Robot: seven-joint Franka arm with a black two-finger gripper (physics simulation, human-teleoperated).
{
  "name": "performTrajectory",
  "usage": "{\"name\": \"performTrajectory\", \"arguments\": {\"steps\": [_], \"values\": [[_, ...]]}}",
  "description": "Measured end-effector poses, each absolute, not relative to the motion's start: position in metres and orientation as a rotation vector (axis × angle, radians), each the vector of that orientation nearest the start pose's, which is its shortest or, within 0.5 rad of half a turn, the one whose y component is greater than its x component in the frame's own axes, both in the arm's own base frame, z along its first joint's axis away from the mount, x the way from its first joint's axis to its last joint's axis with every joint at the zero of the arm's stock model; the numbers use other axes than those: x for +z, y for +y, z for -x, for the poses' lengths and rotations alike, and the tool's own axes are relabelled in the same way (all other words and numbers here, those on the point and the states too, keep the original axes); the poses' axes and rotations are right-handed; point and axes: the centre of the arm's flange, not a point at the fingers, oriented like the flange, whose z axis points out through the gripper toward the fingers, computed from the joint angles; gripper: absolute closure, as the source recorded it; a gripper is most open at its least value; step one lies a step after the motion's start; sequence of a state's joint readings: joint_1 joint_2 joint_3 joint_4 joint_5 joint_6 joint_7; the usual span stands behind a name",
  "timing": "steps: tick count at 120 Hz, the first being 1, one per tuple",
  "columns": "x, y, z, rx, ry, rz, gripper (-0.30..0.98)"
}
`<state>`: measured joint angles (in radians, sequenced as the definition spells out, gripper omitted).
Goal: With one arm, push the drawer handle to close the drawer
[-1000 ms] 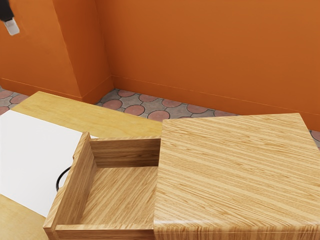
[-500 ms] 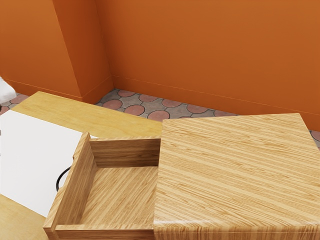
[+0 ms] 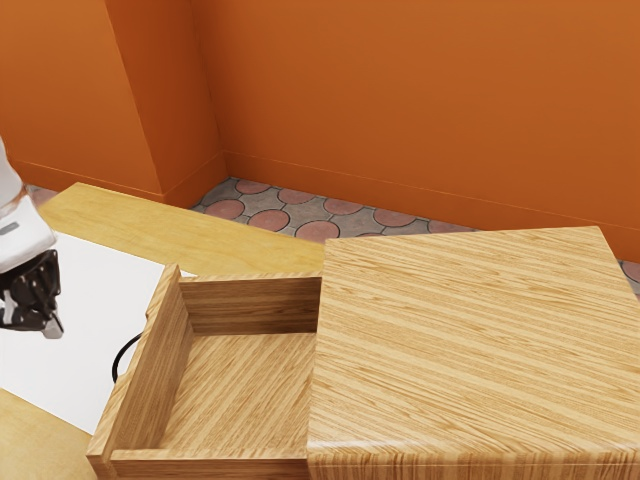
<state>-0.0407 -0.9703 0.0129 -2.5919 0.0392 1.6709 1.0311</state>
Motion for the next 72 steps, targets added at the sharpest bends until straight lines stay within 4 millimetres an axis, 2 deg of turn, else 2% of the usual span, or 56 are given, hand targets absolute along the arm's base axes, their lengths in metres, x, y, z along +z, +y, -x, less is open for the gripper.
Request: {"name": "performTrajectory", "arguments": {"steps": [19,47,72], "values": [[0.534,-0.028,-0.254,-0.062,1.653,2.631,0.78],[0.518,-0.042,-0.247,-0.010,1.705,2.659,0.78],[0.516,-0.045,-0.251,-0.020,1.694,2.672,0.78]]}}
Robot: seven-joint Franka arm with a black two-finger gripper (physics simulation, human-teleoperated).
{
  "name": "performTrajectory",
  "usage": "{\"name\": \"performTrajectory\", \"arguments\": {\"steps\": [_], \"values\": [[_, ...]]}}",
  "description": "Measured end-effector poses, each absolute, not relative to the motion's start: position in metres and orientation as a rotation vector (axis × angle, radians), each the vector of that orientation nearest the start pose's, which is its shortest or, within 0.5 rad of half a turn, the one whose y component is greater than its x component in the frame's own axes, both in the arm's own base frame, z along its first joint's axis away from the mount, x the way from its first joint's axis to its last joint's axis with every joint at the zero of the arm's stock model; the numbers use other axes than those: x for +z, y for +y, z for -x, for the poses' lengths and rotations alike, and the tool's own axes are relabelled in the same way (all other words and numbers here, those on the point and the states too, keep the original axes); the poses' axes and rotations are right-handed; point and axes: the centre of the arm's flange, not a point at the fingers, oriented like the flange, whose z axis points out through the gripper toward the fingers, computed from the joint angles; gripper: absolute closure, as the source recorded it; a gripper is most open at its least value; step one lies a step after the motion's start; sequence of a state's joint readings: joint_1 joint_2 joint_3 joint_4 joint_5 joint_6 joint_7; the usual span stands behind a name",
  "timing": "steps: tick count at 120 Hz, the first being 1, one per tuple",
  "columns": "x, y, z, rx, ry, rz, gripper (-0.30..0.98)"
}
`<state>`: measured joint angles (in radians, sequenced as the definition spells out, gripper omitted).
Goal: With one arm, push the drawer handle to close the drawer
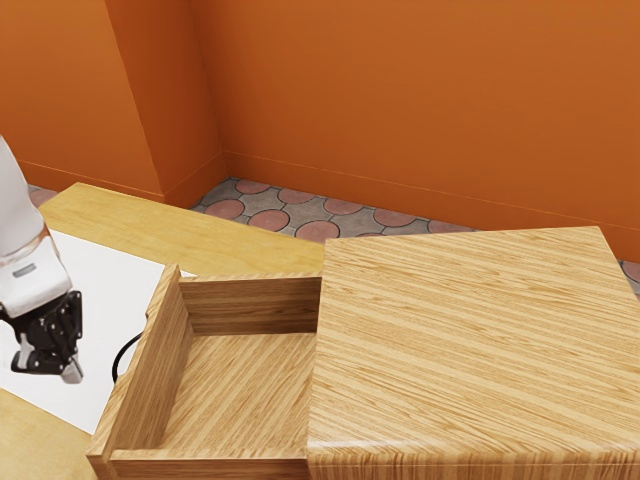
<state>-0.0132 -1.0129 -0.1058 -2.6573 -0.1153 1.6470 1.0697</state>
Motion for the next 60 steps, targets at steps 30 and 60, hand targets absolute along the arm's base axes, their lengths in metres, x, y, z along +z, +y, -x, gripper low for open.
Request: {"name": "performTrajectory", "arguments": {"steps": [30,60], "values": [[0.510,-0.044,-0.265,-0.026,1.675,2.683,0.79],[0.509,-0.050,-0.275,-0.044,1.673,2.674,0.79]]}}
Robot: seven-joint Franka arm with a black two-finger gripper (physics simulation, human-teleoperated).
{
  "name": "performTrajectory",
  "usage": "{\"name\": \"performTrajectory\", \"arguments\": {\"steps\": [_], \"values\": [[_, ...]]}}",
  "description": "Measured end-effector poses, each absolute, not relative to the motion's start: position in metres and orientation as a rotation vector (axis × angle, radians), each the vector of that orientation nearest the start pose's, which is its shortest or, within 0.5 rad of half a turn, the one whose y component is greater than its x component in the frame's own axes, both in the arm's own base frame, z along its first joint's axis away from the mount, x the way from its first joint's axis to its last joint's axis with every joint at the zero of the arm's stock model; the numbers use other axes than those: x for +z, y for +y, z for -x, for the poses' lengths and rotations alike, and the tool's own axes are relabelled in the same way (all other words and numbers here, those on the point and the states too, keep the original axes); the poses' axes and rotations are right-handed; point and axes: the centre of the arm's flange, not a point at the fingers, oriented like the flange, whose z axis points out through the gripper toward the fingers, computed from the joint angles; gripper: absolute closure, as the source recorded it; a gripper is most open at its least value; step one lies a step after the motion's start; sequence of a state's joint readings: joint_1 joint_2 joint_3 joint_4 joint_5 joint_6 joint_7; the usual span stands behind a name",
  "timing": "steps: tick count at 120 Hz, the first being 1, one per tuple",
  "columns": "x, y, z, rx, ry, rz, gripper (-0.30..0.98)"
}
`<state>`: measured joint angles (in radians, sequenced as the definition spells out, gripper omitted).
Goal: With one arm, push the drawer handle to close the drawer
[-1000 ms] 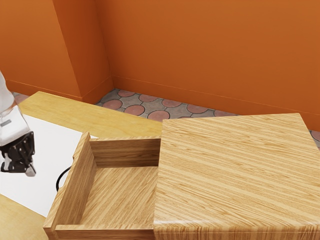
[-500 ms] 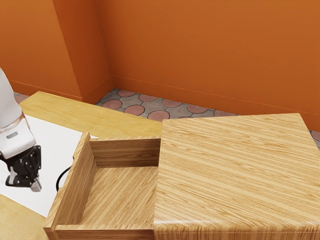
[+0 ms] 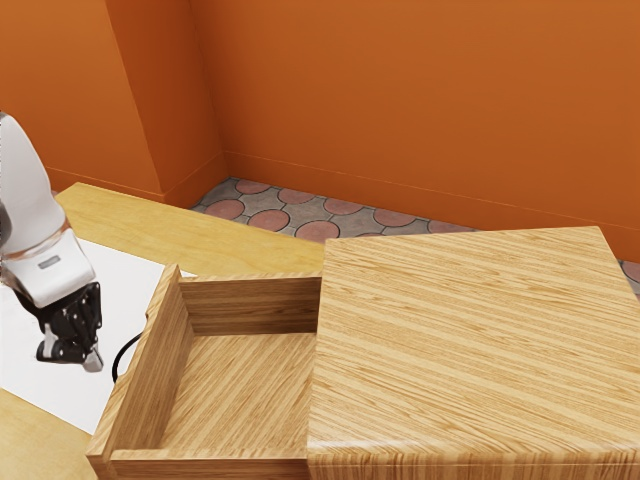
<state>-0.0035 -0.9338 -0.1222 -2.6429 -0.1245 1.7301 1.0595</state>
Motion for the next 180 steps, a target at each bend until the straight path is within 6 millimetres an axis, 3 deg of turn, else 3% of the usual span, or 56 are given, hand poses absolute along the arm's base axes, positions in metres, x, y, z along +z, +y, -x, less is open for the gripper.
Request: {"name": "performTrajectory", "arguments": {"steps": [65,180], "values": [[0.507,-0.074,-0.283,-0.075,1.705,2.660,0.79],[0.505,-0.134,-0.311,-0.075,1.751,2.629,0.79]]}}
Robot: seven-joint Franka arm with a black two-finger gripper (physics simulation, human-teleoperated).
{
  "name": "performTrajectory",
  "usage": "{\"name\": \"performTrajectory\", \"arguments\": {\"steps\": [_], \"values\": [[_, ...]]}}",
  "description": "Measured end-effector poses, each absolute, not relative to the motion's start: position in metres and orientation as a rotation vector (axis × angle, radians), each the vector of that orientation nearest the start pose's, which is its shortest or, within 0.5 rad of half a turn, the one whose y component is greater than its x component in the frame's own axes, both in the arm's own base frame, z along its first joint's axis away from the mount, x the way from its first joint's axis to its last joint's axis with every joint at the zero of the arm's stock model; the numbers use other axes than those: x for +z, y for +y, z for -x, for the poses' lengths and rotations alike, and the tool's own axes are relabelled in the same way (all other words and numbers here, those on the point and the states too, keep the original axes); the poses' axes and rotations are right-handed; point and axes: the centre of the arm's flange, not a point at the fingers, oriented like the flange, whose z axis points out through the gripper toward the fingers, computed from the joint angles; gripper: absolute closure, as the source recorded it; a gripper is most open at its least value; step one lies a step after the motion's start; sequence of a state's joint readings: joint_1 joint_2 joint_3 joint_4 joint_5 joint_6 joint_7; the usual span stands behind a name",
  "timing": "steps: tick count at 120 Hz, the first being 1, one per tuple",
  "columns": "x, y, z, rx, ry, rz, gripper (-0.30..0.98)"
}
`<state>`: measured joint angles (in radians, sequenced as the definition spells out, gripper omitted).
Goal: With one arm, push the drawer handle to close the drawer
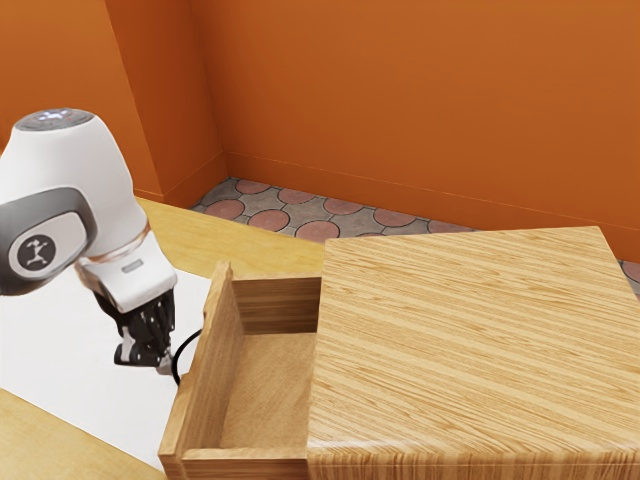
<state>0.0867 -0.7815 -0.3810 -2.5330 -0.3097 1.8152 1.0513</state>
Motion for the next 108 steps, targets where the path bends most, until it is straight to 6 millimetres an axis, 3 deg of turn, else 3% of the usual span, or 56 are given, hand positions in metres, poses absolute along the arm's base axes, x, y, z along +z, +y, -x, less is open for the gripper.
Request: {"name": "performTrajectory", "arguments": {"steps": [46,108], "values": [[0.510,-0.149,-0.334,-0.088,1.771,2.623,0.79],[0.508,-0.183,-0.342,-0.099,1.847,2.587,0.79]]}}
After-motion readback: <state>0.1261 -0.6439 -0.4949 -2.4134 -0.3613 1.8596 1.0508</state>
